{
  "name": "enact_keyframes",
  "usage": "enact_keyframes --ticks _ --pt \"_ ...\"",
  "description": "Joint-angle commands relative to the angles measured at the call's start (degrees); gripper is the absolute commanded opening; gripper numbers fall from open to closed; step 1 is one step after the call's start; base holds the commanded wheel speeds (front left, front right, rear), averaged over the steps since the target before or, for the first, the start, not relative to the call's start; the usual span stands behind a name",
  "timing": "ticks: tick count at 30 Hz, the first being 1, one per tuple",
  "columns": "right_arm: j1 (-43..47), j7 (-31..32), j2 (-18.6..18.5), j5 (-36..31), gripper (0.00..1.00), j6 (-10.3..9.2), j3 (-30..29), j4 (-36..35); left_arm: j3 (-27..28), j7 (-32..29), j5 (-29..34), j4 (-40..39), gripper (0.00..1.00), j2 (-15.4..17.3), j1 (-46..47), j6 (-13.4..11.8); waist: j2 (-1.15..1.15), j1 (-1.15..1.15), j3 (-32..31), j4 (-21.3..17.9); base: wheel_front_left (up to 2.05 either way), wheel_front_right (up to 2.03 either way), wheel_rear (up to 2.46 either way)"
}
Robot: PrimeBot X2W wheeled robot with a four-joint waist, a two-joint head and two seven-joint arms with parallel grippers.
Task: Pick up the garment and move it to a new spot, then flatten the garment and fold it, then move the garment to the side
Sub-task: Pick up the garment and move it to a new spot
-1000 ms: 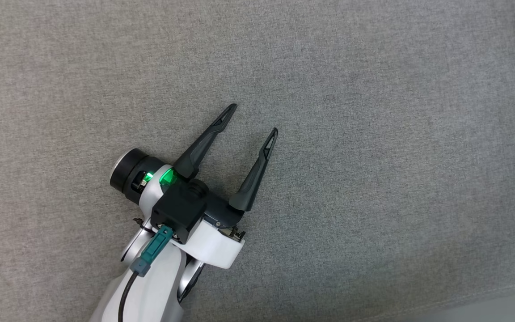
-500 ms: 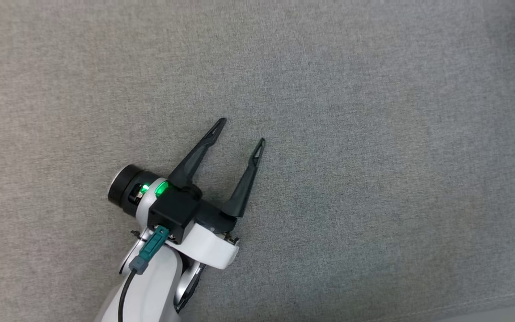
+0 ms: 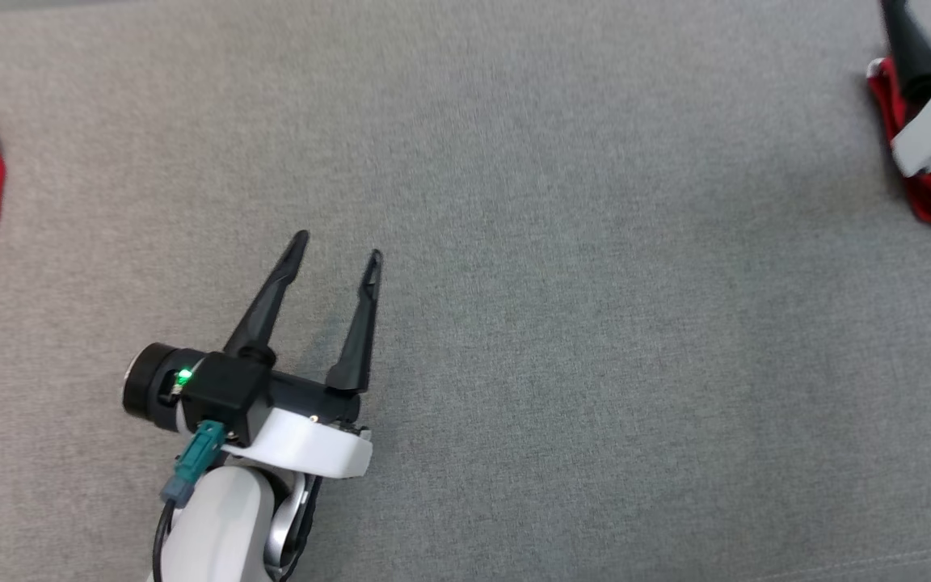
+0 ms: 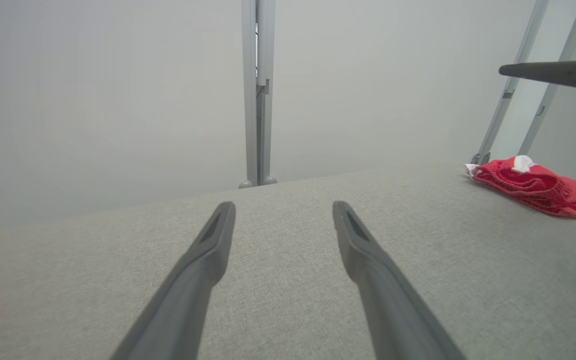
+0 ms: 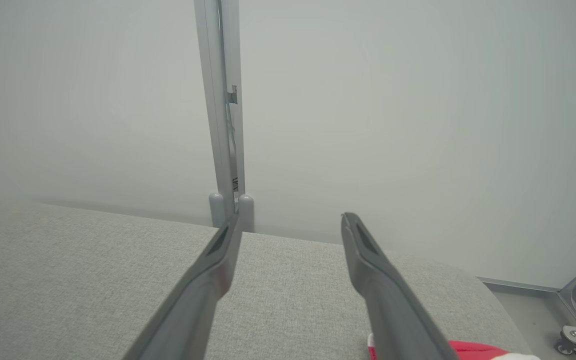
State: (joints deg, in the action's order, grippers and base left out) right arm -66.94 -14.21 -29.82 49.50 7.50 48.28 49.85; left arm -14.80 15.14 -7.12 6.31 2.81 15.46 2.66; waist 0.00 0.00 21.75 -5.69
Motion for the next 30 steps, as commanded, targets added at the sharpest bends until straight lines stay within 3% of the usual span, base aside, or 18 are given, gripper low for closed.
enact_keyframes --ticks 1,5,9,12,13,18,24,30 --pt "2.6 -0.8 0.6 0.2 1.0 0.0 -1.1 -1.2 1.1 0.0 -0.5 -0.4 1.0 0.2 -1.0 -0.6 0.0 0.0 -3.9 1.1 0.0 0.0 0.0" --pt "9.0 -1.0 2.6 -1.3 1.0 0.0 -6.7 -7.8 4.2 0.0 -0.9 -1.0 1.0 0.2 -3.3 -1.3 0.0 0.0 -7.2 1.8 0.0 0.0 0.0" --pt "18.4 -0.9 3.9 -7.4 1.0 0.0 -14.7 -14.3 6.1 0.0 -1.8 -1.7 1.0 0.2 -5.8 -2.2 0.0 0.0 -10.0 3.2 0.0 0.0 0.0" --pt "25.6 -0.9 6.1 -12.1 1.0 0.0 -21.7 -19.1 7.4 0.0 -2.6 -2.2 1.0 0.2 -7.8 -2.8 0.0 0.0 -11.4 4.0 0.0 0.0 0.0" --pt "30.6 -0.9 8.3 -14.9 1.0 0.0 -27.0 -22.5 7.9 0.0 -3.0 -2.4 1.0 0.2 -8.8 -3.1 0.0 0.0 -12.2 4.6 0.0 0.0 0.0" --pt "40.3 -0.9 13.4 -21.7 1.0 0.0 -35.7 -28.7 8.6 0.0 -4.1 -3.1 1.0 0.2 -10.5 -3.7 0.0 0.0 -13.6 5.7 0.0 0.0 0.0" --pt "51.0 -0.9 21.1 -29.2 1.0 0.0 -43.7 -37.1 9.0 0.0 -5.0 -2.8 1.0 0.2 -12.9 -4.3 0.0 0.0 -14.7 5.8 0.0 0.0 0.0" --pt "58.5 -1.0 25.4 -35.1 1.0 0.0 -47.7 -42.1 8.1 0.0 -5.4 -2.8 1.0 0.2 -14.0 -4.7 0.0 0.0 -15.0 5.4 0.0 0.0 0.0"
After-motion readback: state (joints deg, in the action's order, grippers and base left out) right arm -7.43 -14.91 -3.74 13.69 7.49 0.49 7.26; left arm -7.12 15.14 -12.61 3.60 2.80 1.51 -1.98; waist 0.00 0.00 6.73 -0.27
